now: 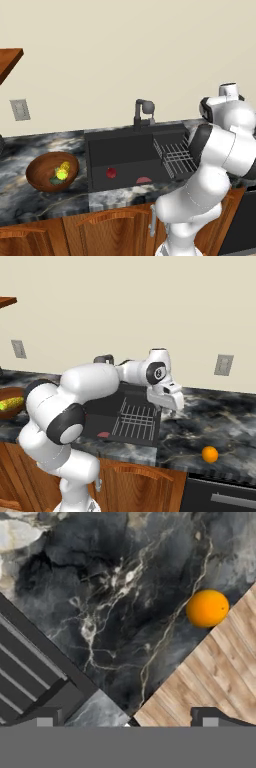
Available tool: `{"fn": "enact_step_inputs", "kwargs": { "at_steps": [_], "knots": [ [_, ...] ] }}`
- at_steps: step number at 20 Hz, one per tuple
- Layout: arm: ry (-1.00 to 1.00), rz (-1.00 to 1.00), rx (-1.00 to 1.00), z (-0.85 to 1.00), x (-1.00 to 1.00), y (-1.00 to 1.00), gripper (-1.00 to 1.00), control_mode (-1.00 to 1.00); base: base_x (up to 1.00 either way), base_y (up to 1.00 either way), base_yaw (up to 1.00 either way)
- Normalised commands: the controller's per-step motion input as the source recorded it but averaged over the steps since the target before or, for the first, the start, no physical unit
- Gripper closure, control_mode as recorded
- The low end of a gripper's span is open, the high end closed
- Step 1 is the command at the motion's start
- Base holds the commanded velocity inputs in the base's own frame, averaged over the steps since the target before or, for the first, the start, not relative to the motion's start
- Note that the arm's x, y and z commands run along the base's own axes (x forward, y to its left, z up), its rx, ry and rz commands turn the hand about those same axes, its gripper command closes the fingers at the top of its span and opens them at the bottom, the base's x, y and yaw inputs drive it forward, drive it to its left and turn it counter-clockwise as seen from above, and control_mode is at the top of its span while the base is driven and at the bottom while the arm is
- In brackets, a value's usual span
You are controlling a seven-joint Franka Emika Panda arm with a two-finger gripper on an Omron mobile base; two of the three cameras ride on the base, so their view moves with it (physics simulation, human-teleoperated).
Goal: There is a mixed pile of frozen fruits and vegetables on the counter. Locate all the frozen vegetables and place the items in a bowl on the counter. Take all the frozen fruits and defrost them in a running sink.
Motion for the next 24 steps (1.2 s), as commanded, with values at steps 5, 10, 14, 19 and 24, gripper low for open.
{"fn": "enact_step_inputs", "kwargs": {
  "at_steps": [5, 10, 14, 19, 24],
  "knots": [
    [0.07, -0.18, 0.0, -0.28, -0.34, -0.67, -1.0, -1.0, 0.0, 0.0, 0.0],
    [0.03, -0.07, 0.01, -0.15, -0.17, -0.59, -1.0, -1.0, 0.0, 0.0, 0.0],
    [-0.01, 0.12, 0.05, -0.01, 0.0, -0.58, -1.0, -1.0, 0.0, 0.0, 0.0],
    [-0.01, 0.08, 0.12, -0.04, 0.06, -0.57, -1.0, -1.0, 0.0, 0.0, 0.0],
    [-0.11, -0.01, 0.13, -0.28, 0.22, -0.39, -1.0, -1.0, 0.0, 0.0, 0.0]
  ]
}}
